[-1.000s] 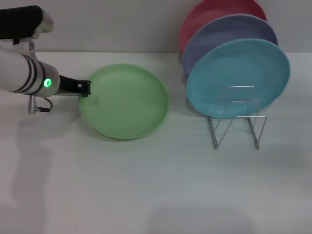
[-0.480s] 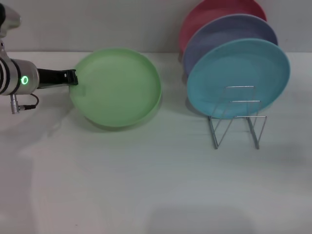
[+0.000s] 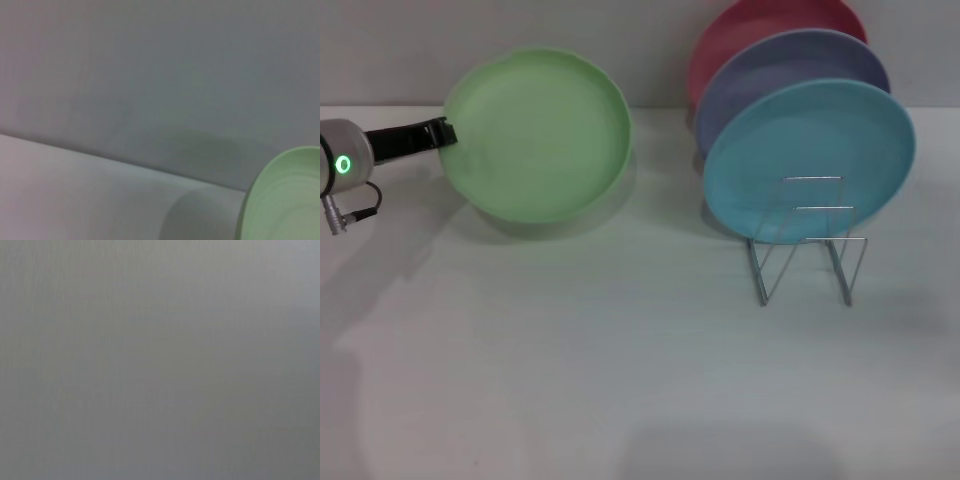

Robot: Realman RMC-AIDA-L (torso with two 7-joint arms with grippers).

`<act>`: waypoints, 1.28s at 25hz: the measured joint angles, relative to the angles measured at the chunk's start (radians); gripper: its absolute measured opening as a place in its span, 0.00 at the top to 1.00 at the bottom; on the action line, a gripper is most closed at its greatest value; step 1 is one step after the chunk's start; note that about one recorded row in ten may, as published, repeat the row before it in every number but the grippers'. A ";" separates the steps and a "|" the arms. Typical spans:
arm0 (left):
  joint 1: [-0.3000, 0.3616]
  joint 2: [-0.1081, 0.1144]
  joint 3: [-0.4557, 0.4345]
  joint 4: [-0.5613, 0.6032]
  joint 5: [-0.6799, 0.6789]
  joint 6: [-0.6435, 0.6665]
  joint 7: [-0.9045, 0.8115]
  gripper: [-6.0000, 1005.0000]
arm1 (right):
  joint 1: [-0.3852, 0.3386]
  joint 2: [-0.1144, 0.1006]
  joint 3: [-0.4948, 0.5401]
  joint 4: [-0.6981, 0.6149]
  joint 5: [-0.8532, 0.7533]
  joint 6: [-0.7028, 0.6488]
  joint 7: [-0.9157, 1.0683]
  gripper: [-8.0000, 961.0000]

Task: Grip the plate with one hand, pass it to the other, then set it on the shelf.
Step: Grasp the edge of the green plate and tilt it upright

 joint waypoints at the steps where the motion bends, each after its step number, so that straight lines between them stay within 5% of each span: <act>1: 0.008 -0.001 0.009 0.000 -0.021 0.019 0.006 0.95 | 0.000 0.000 0.000 0.000 0.000 0.001 0.000 0.41; 15: 0.118 -0.003 0.187 0.022 -0.413 0.240 0.260 0.95 | 0.003 0.000 0.000 0.000 0.000 0.026 0.000 0.41; 32: 0.124 -0.002 0.458 0.035 -0.417 0.593 0.270 0.95 | -0.002 0.002 0.000 0.000 -0.012 0.040 0.000 0.41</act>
